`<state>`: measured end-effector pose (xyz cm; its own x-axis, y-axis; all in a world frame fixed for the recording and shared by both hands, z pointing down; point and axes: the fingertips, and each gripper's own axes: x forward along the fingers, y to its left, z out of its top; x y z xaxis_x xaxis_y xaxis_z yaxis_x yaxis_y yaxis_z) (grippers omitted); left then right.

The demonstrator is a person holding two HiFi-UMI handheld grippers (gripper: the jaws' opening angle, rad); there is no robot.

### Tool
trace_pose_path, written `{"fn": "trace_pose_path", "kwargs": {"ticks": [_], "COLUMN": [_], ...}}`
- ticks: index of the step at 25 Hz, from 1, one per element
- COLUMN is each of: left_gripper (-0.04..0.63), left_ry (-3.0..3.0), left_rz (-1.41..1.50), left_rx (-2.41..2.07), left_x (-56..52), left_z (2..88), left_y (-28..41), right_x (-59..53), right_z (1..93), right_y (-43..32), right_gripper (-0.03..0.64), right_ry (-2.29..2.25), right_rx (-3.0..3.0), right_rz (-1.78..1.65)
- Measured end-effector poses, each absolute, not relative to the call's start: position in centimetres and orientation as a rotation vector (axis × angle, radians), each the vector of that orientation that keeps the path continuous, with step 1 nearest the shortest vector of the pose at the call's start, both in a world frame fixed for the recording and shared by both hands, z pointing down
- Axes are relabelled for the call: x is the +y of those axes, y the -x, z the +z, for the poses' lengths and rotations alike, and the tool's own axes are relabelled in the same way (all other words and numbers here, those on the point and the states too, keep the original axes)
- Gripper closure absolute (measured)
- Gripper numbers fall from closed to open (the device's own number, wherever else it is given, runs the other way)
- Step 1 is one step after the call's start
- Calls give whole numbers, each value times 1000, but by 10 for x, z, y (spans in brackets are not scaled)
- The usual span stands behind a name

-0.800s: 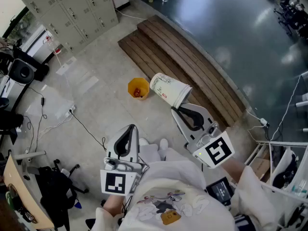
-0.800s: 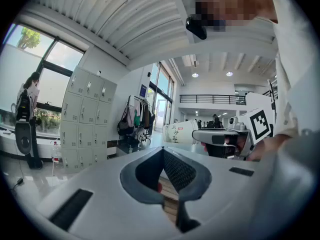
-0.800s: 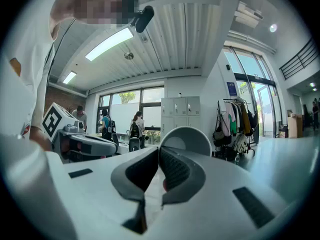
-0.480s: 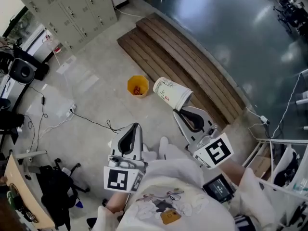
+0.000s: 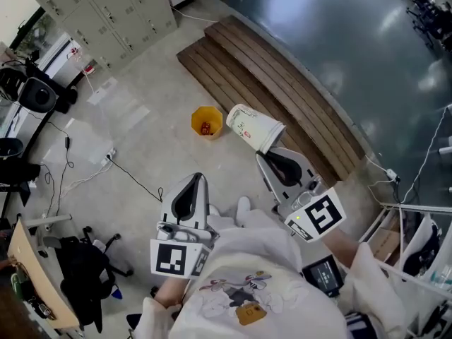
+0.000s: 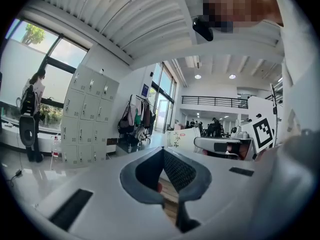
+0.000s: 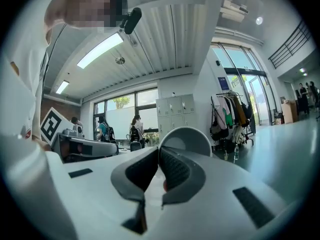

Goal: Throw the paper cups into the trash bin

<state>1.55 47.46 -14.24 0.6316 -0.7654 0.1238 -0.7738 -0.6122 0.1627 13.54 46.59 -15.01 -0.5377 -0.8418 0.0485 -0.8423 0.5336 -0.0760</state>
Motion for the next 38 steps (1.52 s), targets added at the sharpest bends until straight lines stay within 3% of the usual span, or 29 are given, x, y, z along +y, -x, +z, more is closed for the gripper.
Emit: {"fn": "trace_pose_path", "kwargs": {"ticks": [10, 28, 38], "left_gripper": [589, 591, 589], "left_ry": [-2589, -2578, -2352], "left_rz": [70, 153, 203], "left_rx": [-1364, -1156, -1190], "left_x": [436, 183, 103], "left_z": [-131, -72, 30], "left_y": [-1, 55, 30], "right_x": [416, 186, 101], "right_z": [-132, -54, 68], "right_y": [-125, -40, -55], "right_gripper": [592, 592, 592], "right_ry": [-1405, -1220, -1089], "right_rx": [-2787, -2638, -2552], "right_rz": [203, 276, 358]}}
